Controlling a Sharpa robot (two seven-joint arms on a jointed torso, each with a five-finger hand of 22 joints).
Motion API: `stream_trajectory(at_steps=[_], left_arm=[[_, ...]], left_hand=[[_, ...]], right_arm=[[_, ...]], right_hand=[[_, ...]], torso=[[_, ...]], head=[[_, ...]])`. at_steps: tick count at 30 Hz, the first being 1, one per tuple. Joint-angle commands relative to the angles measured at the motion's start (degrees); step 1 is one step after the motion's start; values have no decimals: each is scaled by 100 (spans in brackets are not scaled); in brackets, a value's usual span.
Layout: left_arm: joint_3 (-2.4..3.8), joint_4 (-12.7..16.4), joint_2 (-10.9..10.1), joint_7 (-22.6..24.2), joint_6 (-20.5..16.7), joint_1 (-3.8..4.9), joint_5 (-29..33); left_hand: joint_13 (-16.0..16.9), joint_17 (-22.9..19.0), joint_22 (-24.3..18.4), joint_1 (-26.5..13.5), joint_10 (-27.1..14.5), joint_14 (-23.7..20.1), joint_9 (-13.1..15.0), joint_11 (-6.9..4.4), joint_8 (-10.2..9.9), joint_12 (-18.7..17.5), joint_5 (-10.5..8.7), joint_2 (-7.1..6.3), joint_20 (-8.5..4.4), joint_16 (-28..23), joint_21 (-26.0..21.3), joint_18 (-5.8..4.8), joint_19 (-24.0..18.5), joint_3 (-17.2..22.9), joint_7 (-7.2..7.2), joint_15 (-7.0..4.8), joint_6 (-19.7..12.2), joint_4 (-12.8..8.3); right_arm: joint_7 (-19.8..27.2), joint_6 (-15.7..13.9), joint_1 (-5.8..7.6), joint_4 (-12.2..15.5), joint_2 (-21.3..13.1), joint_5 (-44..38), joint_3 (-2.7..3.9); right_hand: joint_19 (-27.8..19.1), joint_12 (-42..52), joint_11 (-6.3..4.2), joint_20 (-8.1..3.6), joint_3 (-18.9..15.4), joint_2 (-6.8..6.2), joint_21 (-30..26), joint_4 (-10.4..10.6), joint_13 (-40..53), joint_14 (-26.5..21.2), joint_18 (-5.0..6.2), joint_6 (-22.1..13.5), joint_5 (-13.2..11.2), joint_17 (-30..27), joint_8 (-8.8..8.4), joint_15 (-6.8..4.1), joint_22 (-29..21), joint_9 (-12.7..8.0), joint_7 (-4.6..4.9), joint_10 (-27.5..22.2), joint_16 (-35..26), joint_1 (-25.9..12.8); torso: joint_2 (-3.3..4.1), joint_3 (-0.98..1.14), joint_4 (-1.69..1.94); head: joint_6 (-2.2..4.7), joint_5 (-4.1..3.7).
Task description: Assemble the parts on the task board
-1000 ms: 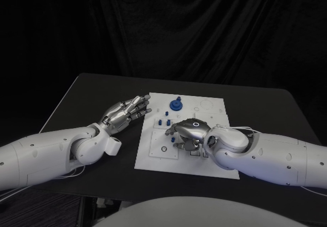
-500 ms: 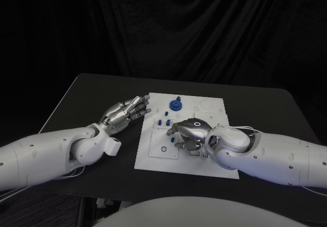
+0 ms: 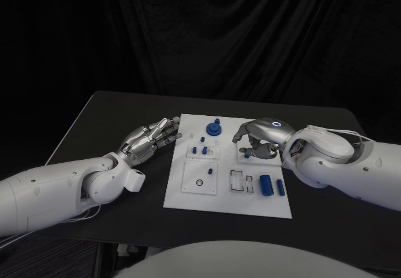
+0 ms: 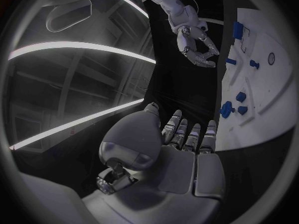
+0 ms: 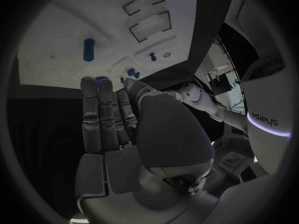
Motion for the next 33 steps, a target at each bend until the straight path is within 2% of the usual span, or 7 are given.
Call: stream_trajectory(at_steps=[1,6,8,14,18,21,33], left_arm=[[6,14,26,321,-32,-7,189],[6,4,51,326,-18,-7,240],[6,-4,59,323,-7,-7,251],[6,-14,70,323,13,-7,261],[6,-31,82,320,27,-8,263],[6,-41,91,322,39,-8,263],[6,-60,111,313,72,-11,264]], left_hand=[[6,8,-6,61,-4,20,6,34,39,25,41,18,30,37,28,66,9,34,-6,34,38,-6],[5,8,-14,106,-1,22,6,30,43,29,95,14,28,42,28,66,9,57,-14,33,36,-12],[5,8,-16,113,-2,21,5,30,42,26,104,15,27,41,27,66,8,61,-14,32,30,-12],[4,7,-23,148,-5,17,5,31,43,23,144,14,26,40,26,65,6,81,-15,33,26,-15],[4,7,-24,160,-6,16,5,31,43,22,158,13,26,40,26,64,6,88,-15,33,23,-17],[3,7,-28,177,-8,15,4,31,44,18,180,14,26,40,25,64,4,98,-14,34,21,-18],[2,7,-24,205,-12,13,4,30,44,9,211,16,28,41,27,61,7,117,-15,40,15,-20]], right_arm=[[-332,195,72,34,-117,377,-16],[-445,287,127,-104,-237,338,-45],[-457,242,95,-188,-255,270,-53],[-466,194,-9,-354,-228,134,-60],[-441,196,-80,-462,-167,91,-61],[-414,197,-126,-524,-117,77,-61],[-197,45,-288,-847,141,63,-60]], right_hand=[[45,-75,16,7,57,17,43,14,-60,33,-53,51,-15,-13,4,18,273,-30,-41,21,24,-46],[40,-217,40,23,56,-7,21,43,-165,36,-55,55,-106,-21,-57,39,267,-98,-39,-43,29,-77],[39,-269,33,33,14,-32,-4,96,-224,42,-51,72,-241,-26,-101,42,257,-156,12,-5,36,-138],[62,-278,31,37,-26,-59,16,137,-254,55,-54,53,-308,-31,-149,44,260,-207,-15,60,44,-179],[76,-275,26,36,-39,-71,25,145,-266,64,-54,18,-321,-33,-189,40,261,-241,-24,104,49,-179],[104,-261,14,31,-54,-81,60,161,-275,78,-59,15,-343,-35,-211,32,269,-270,-16,173,57,-187],[263,-327,-60,-32,-67,-113,208,209,-405,175,-87,-310,-346,-69,-445,-36,311,-509,167,662,66,-118]], torso=[[-9,-16,-5],[-3,-13,4],[-2,-11,-5],[-2,-17,-4],[10,6,-7],[9,8,-4],[6,-4,-2]], head=[[-1,-41],[-1,-66],[-1,-43],[-1,-38],[-1,-51],[-1,-46],[-1,-49]])
